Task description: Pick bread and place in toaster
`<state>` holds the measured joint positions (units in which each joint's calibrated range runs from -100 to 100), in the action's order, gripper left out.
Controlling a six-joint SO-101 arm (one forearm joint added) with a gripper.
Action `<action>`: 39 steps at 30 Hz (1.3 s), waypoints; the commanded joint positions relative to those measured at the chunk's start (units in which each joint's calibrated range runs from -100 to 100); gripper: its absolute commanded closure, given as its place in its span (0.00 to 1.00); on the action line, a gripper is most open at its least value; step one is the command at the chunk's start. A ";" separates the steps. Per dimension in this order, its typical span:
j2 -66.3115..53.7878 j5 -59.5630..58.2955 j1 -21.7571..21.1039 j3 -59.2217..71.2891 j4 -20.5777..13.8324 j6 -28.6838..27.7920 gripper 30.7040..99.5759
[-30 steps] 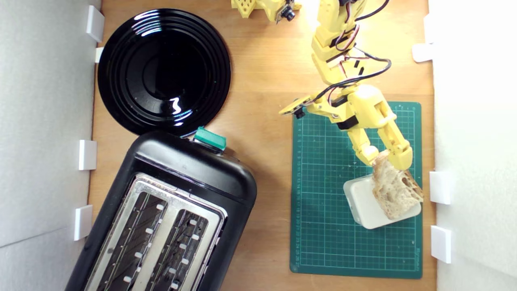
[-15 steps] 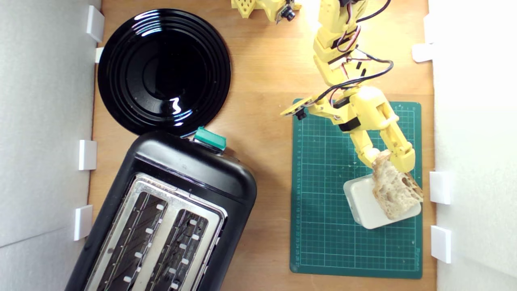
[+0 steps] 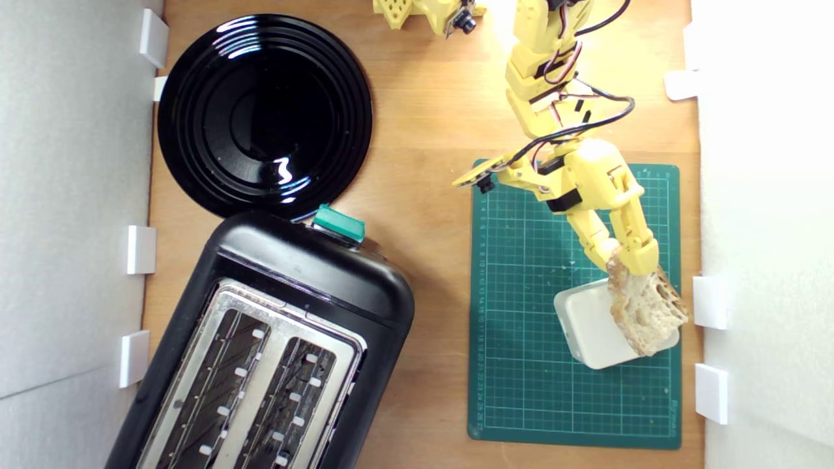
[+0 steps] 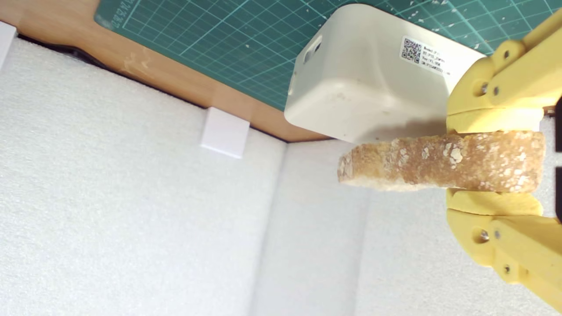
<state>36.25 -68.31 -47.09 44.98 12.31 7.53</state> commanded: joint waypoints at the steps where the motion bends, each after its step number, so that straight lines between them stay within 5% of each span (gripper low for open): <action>1: -0.72 -1.06 -0.05 -1.91 0.02 -0.02 0.68; 9: -3.22 1.07 0.12 -1.72 0.12 0.03 0.68; 20: -41.82 38.10 12.28 -1.63 -0.79 0.50 0.69; 30: -73.35 62.67 16.07 -2.00 0.02 11.64 0.69; 39: -81.59 76.58 22.60 -9.80 -0.88 17.77 0.69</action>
<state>-41.96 2.46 -27.87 43.87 12.04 23.26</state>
